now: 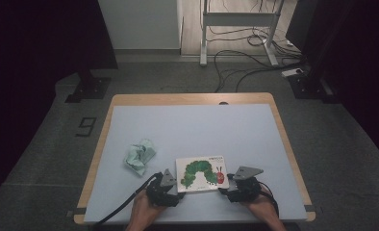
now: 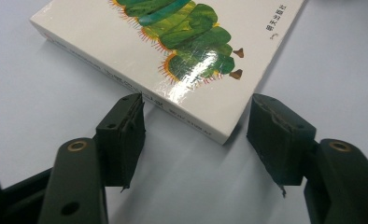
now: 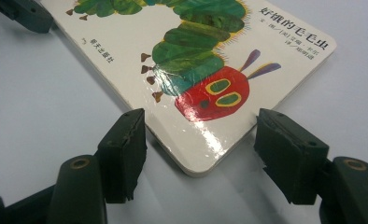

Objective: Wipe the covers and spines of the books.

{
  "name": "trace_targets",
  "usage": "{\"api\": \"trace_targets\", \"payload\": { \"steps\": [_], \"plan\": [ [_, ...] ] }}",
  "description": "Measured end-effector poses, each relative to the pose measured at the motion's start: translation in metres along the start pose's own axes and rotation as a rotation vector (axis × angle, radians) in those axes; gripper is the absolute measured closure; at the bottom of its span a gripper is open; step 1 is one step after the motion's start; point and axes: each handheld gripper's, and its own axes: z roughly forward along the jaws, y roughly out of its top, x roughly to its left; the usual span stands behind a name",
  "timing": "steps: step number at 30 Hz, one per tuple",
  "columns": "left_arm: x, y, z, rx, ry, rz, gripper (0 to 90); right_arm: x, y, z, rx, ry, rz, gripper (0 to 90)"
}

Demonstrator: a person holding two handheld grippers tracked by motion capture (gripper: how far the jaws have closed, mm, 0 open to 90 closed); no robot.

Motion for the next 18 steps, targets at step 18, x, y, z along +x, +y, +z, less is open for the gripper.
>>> {"api": "trace_targets", "payload": {
  "steps": [18],
  "plan": [
    [0.034, 0.007, 0.01, -0.042, 0.015, -0.017, 38.3, -0.015, 0.015, 0.015, 0.021, -0.032, 0.007, 34.4]
  ]
}}
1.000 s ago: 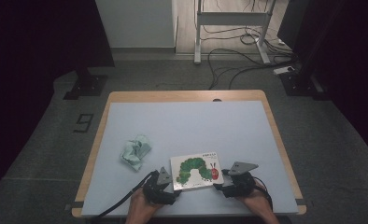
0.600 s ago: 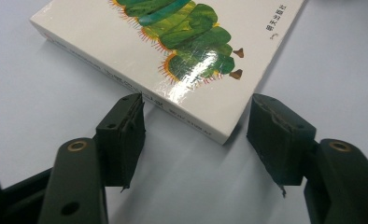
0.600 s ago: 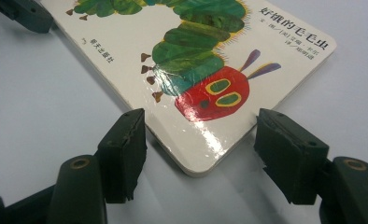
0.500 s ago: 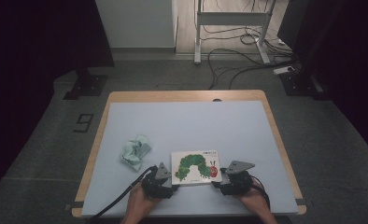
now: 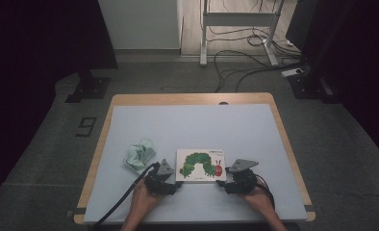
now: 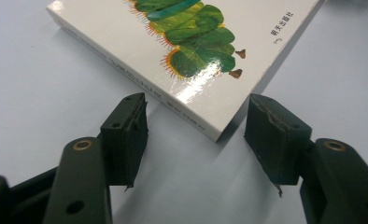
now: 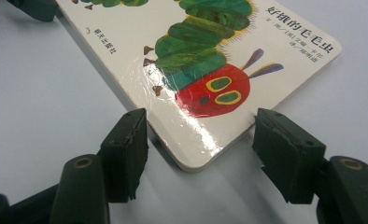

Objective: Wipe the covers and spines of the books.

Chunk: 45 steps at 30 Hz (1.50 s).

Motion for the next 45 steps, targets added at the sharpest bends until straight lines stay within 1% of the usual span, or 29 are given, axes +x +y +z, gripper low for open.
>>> {"api": "trace_targets", "payload": {
  "steps": [3, 7, 9, 12, 16, 22, 27, 30, 32, 33, 35, 36, 37, 38, 41, 42, 44, 45],
  "plan": [
    [0.005, 0.001, 0.002, -0.012, 0.006, -0.008, 35.0, -0.004, 0.002, 0.002, 0.002, 0.001, 0.001, 34.0],
    [0.01, 0.004, 0.005, -0.005, 0.019, -0.01, 32.7, -0.01, 0.005, 0.007, -0.002, -0.001, 0.006, 33.7],
    [0.012, 0.006, 0.006, 0.0, 0.02, -0.006, 32.7, -0.012, 0.007, 0.008, -0.004, -0.004, 0.004, 33.9],
    [0.014, 0.009, 0.007, 0.005, 0.037, 0.005, 32.8, -0.015, 0.008, 0.01, -0.007, -0.007, 0.01, 33.9],
    [0.018, 0.01, 0.01, -0.001, 0.054, -0.011, 31.8, -0.019, 0.012, 0.014, -0.01, -0.016, 0.022, 33.8],
    [0.024, 0.014, 0.012, 0.0, 0.086, -0.012, 31.4, -0.024, 0.017, 0.019, -0.007, -0.023, 0.025, 33.5],
    [0.032, 0.017, 0.014, 0.007, 0.109, -0.025, 31.0, -0.027, 0.022, 0.025, -0.003, -0.031, 0.029, 31.5],
    [0.035, 0.017, 0.015, 0.001, 0.111, -0.04, 30.3, -0.029, 0.024, 0.027, -0.002, -0.03, 0.03, 30.7],
    [0.035, 0.017, 0.015, 0.001, 0.112, -0.041, 29.7, -0.03, 0.024, 0.028, -0.001, -0.029, 0.032, 30.4],
    [0.035, 0.017, 0.015, 0.001, 0.119, -0.04, 29.3, -0.03, 0.024, 0.028, -0.002, -0.028, 0.032, 30.4],
    [0.035, 0.017, 0.015, 0.005, 0.134, -0.048, 25.3, -0.03, 0.024, 0.028, -0.002, -0.028, 0.032, 30.2],
    [0.036, 0.017, 0.014, 0.011, 0.122, -0.064, 22.9, -0.03, 0.025, 0.028, -0.001, -0.028, 0.032, 29.8],
    [0.037, 0.017, 0.013, 0.013, 0.112, -0.075, 18.7, -0.03, 0.025, 0.028, 0.0, -0.028, 0.031, 28.9],
    [0.037, 0.018, 0.012, 0.016, 0.11, -0.093, 16.4, -0.03, 0.025, 0.028, 0.001, -0.027, 0.03, 27.2],
    [0.035, 0.017, 0.009, 0.032, 0.123, -0.09, 10.9, -0.029, 0.026, 0.029, 0.008, -0.013, 0.04, 18.4],
    [0.034, 0.017, 0.007, 0.028, 0.11, -0.094, 8.4, -0.029, 0.026, 0.029, 0.014, -0.012, 0.045, 13.7],
    [0.033, 0.016, 0.003, 0.02, 0.097, -0.091, 6.3, -0.029, 0.026, 0.028, 0.023, -0.01, 0.053, 12.6],
    [0.031, 0.016, 0.0, 0.016, 0.094, -0.09, 5.1, -0.029, 0.026, 0.027, 0.027, -0.013, 0.049, 12.2]
  ]
}}
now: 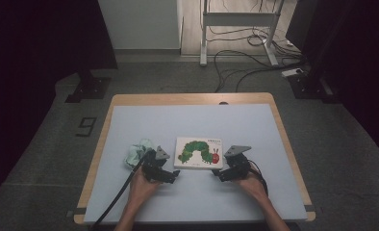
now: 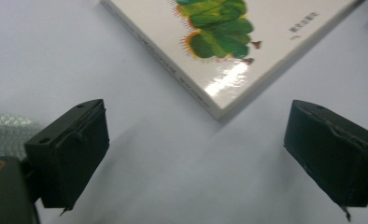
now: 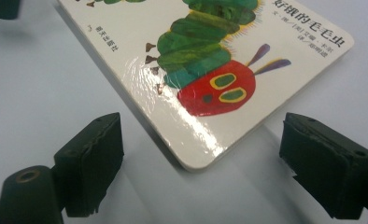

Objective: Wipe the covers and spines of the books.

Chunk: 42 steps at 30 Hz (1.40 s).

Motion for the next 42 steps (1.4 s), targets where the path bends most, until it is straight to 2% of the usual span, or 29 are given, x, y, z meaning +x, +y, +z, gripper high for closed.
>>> {"api": "trace_targets", "payload": {
  "steps": [6, 15, 21, 31, 38, 42],
  "plan": [
    [-0.006, -0.001, -0.015, -0.003, 0.008, 0.031, 0.0, 0.002, 0.0, -0.013, -0.01, -0.016, -0.011, 0.0],
    [-0.017, -0.006, -0.034, -0.02, 0.011, 0.076, 0.0, 0.005, -0.003, -0.038, -0.034, -0.027, -0.036, 0.0],
    [-0.022, -0.011, -0.048, -0.037, 0.01, 0.09, 0.0, 0.008, -0.007, -0.053, -0.038, -0.035, -0.05, 0.0],
    [-0.027, -0.031, -0.065, -0.051, 0.014, 0.095, 0.0, 0.01, -0.018, -0.073, -0.046, -0.05, -0.056, 0.0],
    [-0.027, -0.05, -0.068, -0.059, 0.017, 0.077, 0.0, 0.006, -0.033, -0.084, -0.047, -0.077, -0.037, 0.0],
    [-0.026, -0.062, -0.066, -0.048, 0.028, 0.073, 0.0, 0.002, -0.044, -0.085, -0.042, -0.091, -0.02, 0.0]
  ]
}}
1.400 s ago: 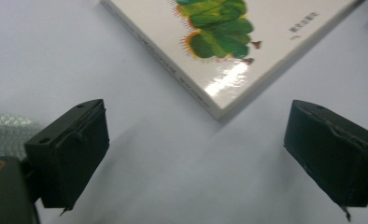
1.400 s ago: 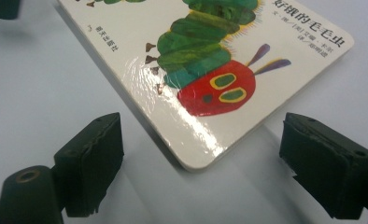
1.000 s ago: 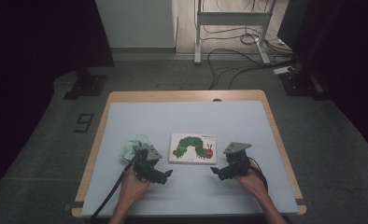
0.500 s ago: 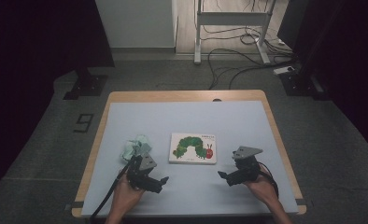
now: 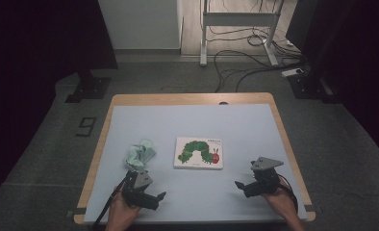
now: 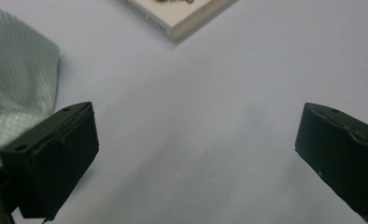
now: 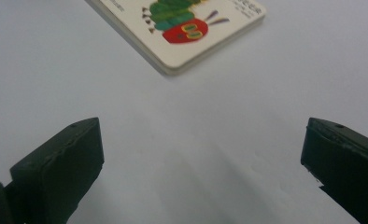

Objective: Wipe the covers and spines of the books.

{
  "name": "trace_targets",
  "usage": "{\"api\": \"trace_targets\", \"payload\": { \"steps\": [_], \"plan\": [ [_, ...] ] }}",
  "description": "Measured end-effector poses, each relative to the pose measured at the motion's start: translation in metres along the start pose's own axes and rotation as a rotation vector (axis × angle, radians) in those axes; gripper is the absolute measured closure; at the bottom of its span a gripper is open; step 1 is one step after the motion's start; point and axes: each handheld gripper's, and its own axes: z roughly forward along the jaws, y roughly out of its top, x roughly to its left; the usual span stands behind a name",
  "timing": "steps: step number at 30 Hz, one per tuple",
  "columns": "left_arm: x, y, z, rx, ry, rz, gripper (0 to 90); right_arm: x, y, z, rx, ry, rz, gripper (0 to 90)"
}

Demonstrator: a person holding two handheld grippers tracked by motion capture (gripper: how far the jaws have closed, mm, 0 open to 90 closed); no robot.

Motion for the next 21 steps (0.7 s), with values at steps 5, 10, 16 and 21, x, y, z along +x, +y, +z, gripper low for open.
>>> {"api": "trace_targets", "payload": {
  "steps": [5, 10, 16, 21],
  "plan": [
    [0.0, -0.013, 0.008, 0.025, 0.015, -0.002, 0.0, -0.006, -0.016, 0.002, 0.016, -0.014, 0.04, 0.0],
    [0.006, -0.02, 0.016, 0.039, -0.016, -0.049, 0.0, -0.012, -0.031, 0.009, 0.047, -0.033, 0.071, 0.0],
    [0.01, -0.02, 0.018, 0.051, -0.04, -0.076, 0.0, -0.015, -0.034, 0.012, 0.064, -0.046, 0.099, 0.0],
    [0.009, -0.019, 0.018, 0.054, -0.038, -0.073, 0.0, -0.015, -0.035, 0.012, 0.06, -0.047, 0.097, 0.0]
  ]
}}
